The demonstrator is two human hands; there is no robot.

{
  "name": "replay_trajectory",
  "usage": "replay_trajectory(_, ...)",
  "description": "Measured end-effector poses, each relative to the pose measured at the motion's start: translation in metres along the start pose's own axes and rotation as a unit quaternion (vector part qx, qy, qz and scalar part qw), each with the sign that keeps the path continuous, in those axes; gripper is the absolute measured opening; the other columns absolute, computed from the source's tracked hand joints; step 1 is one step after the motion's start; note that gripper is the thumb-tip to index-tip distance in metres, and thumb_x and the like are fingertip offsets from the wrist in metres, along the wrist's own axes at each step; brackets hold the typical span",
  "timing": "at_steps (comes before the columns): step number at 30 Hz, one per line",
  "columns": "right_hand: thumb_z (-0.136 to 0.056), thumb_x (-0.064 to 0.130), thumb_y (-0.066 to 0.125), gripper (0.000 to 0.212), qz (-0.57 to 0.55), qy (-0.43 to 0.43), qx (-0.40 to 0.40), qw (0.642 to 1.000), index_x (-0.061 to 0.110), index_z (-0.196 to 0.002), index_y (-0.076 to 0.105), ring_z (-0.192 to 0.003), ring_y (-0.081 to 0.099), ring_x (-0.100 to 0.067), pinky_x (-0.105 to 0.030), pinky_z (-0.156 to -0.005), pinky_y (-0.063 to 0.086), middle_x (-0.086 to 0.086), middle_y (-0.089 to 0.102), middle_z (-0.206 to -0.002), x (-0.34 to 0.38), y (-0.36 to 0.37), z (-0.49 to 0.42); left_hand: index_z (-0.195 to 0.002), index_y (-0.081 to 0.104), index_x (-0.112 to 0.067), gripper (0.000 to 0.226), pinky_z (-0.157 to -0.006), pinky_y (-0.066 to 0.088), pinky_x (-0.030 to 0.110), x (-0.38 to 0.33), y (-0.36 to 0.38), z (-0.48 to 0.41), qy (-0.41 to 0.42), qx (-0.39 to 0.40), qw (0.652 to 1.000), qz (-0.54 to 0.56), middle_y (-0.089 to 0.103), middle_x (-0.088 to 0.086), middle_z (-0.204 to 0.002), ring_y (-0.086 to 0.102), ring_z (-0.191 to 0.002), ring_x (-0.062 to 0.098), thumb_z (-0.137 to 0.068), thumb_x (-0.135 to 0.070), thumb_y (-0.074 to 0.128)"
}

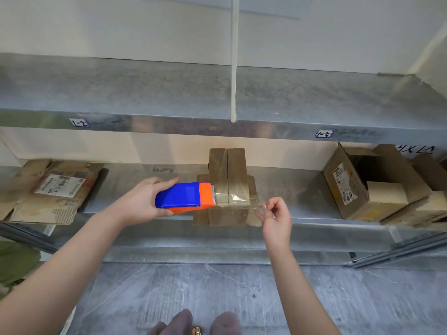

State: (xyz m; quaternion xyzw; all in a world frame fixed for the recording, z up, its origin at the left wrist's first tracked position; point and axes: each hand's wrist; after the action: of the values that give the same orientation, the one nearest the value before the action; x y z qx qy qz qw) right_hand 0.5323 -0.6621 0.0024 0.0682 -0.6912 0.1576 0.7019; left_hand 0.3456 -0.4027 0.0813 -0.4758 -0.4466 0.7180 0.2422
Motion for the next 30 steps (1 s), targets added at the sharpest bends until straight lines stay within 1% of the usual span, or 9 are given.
replay_trajectory(3,-0.095,-0.007,0.042,0.043,0.018,0.006,0.016,1.000,0.028,-0.070,0.046,-0.091,0.058,-0.025,-0.037,-0.079,0.060,0.000,0.052,-0.086,-0.003,0.003,0.000,-0.149,0.025,-0.040,0.086,-0.086,0.033,0.022,-0.001,0.000,0.001,-0.012,0.009,1.000,-0.006,0.044,-0.004,-0.111,0.040,-0.105,0.011,-0.079,-0.039,0.075)
replay_trajectory(7,-0.097,-0.001,0.048,0.026,-0.002,0.120,0.034,0.992,0.017,-0.078,0.044,-0.090,0.059,-0.020,-0.034,-0.076,0.059,-0.001,0.054,-0.089,-0.012,0.007,-0.007,-0.149,0.026,-0.038,0.086,-0.085,0.035,0.023,-0.004,0.007,0.001,-0.013,0.013,1.000,-0.003,0.045,-0.005,-0.111,0.042,-0.104,0.011,-0.078,-0.042,0.075)
replay_trajectory(10,-0.097,0.001,0.050,0.022,-0.001,0.153,0.058,0.987,0.019,-0.083,0.051,-0.089,0.060,-0.019,-0.035,-0.076,0.058,-0.003,0.058,-0.093,-0.012,0.014,-0.010,-0.150,0.027,-0.036,0.087,-0.084,0.034,0.022,-0.008,0.011,-0.002,-0.015,0.010,1.000,0.002,0.044,-0.004,-0.109,0.042,-0.103,0.011,-0.078,-0.041,0.075)
replay_trajectory(13,-0.093,0.005,0.058,0.020,0.043,0.112,0.056,0.991,0.024,-0.091,0.064,-0.085,0.064,-0.015,-0.039,-0.083,0.057,0.002,0.066,-0.095,-0.010,0.017,-0.010,-0.150,0.027,-0.035,0.087,-0.084,0.034,0.022,-0.010,0.011,-0.002,-0.020,0.009,1.000,0.003,0.044,-0.005,-0.108,0.042,-0.103,0.011,-0.078,-0.042,0.076)
replay_trajectory(16,-0.088,0.001,0.057,0.031,0.170,0.019,0.055,0.984,0.026,-0.103,0.069,-0.104,0.060,-0.010,-0.028,-0.096,0.047,0.006,0.065,-0.113,-0.011,0.012,-0.004,-0.150,0.026,-0.035,0.086,-0.084,0.033,0.022,-0.010,0.011,0.000,-0.020,0.007,1.000,-0.003,0.043,-0.004,-0.109,0.041,-0.104,0.011,-0.079,-0.039,0.075)
replay_trajectory(18,-0.088,0.000,0.052,0.043,0.180,-0.019,0.058,0.982,0.026,-0.120,0.064,-0.120,0.052,-0.009,-0.022,-0.100,0.039,0.008,0.057,-0.128,-0.006,0.011,0.001,-0.150,0.027,-0.034,0.085,-0.084,0.031,0.021,-0.012,0.012,0.001,-0.013,0.002,1.000,-0.011,0.044,-0.003,-0.110,0.039,-0.105,0.010,-0.080,-0.039,0.075)
replay_trajectory(21,-0.096,0.022,0.054,0.044,0.153,-0.055,0.092,0.982,0.033,-0.139,0.047,-0.130,0.038,-0.001,-0.022,-0.106,0.033,0.016,0.044,-0.142,0.003,0.020,0.005,-0.148,0.032,-0.031,0.082,-0.087,0.032,0.022,-0.011,0.015,0.002,-0.001,-0.015,1.000,-0.014,0.046,-0.002,-0.116,0.039,-0.112,0.012,-0.078,-0.039,0.075)
replay_trajectory(25,-0.096,0.036,0.055,0.046,0.163,-0.005,0.141,0.976,0.043,-0.140,0.043,-0.128,0.049,-0.015,-0.036,-0.107,0.042,0.012,0.048,-0.145,0.000,0.036,0.002,-0.139,0.039,-0.030,0.075,-0.096,0.036,0.027,0.000,0.018,0.007,0.002,-0.030,0.999,-0.017,0.047,-0.004,-0.127,0.040,-0.121,0.017,-0.074,-0.039,0.076)
replay_trajectory(30,-0.098,0.027,0.056,0.047,0.117,0.043,0.118,0.985,0.040,-0.142,0.044,-0.131,0.045,-0.009,-0.020,-0.102,0.033,0.012,0.045,-0.148,0.005,0.041,0.003,-0.141,0.038,-0.035,0.078,-0.095,0.034,0.025,0.006,0.010,0.010,0.023,-0.024,0.999,0.019,0.048,-0.007,-0.119,0.041,-0.115,0.010,-0.074,-0.037,0.078)
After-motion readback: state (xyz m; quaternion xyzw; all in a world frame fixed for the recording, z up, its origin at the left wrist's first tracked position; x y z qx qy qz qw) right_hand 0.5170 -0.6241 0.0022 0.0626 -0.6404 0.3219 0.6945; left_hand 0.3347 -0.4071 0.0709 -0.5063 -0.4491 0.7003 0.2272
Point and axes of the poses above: each hand's wrist, its own z-axis away from the middle knuckle, its own y-axis out of the palm, x = y × z
